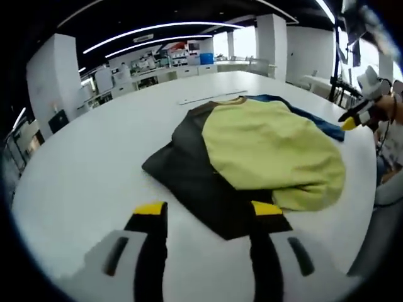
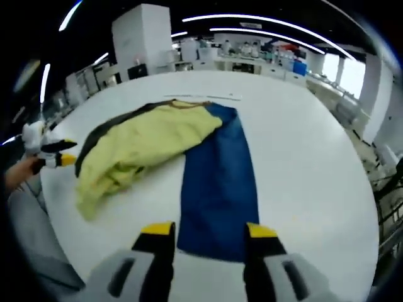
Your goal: Fold the garment on the visible template until the final outline fits inside the template.
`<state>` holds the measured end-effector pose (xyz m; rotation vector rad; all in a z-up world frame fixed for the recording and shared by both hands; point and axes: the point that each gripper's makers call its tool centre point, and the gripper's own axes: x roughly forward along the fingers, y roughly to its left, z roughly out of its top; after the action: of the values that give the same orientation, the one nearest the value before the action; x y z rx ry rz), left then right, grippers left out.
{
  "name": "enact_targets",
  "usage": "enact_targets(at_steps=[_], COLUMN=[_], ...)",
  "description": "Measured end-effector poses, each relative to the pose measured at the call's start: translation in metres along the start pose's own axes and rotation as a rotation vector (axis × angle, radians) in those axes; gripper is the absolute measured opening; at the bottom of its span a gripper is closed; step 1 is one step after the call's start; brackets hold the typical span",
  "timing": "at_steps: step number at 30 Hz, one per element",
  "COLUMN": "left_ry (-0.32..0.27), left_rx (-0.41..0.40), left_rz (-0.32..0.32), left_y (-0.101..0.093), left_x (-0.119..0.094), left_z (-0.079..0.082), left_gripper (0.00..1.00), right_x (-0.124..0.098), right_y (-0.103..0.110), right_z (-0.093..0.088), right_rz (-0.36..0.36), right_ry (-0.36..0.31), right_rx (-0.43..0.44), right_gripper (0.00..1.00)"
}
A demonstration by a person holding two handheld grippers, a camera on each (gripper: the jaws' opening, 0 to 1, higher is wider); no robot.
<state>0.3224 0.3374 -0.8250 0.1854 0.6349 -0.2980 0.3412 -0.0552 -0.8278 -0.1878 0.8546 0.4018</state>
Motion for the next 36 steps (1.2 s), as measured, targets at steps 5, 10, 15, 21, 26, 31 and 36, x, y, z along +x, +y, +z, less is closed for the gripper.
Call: enact_targets(at_steps=[5,10,15,21,26,31,36], left_ry=[0.019,0.033,0.018,0.005,-0.006,0.046,0.0], left_rx=[-0.01,-0.007,-0.023,-0.05,-0.087,-0.033,-0.041], left_rz=[-0.005,-0.005,-0.009,-0.003,0.009,0.01,0.004], left_y=[-0.005,-0.006,-0.007,-0.007,-0.002,-0.001,0.004], left_x=[0.003,0.006,0.007,0.01,0.012,0.01,0.003], left_z=[-0.01,-0.015,-0.013,-0.014,-0.013,-0.014,0.002], left_gripper=[0.39,0.31,0.25,0.17,0.04,0.0,0.0], right_x=[0.008,0.008,0.01,0.012,0.01,0.01,0.006], right_y=[-0.002,-0.003,-0.009,-0.012,-0.017,-0.025,-0.034], right_z=[-0.01,-0.014,-0.015,-0.016,-0.017,-0.017,-0.018], right_rz=[-0.026,-0.053,-0.094,-0.109,-0.133,-0.141,-0.146], right_ry=[0.018,0.01,-0.004,-0.018,-0.01,0.005,0.018], right_rx=[0.041,0.064,0.096,0.085,0.065,0.051,0.013], right_gripper=[0.29,0.25,0.22,0.15,0.01,0.0,0.0])
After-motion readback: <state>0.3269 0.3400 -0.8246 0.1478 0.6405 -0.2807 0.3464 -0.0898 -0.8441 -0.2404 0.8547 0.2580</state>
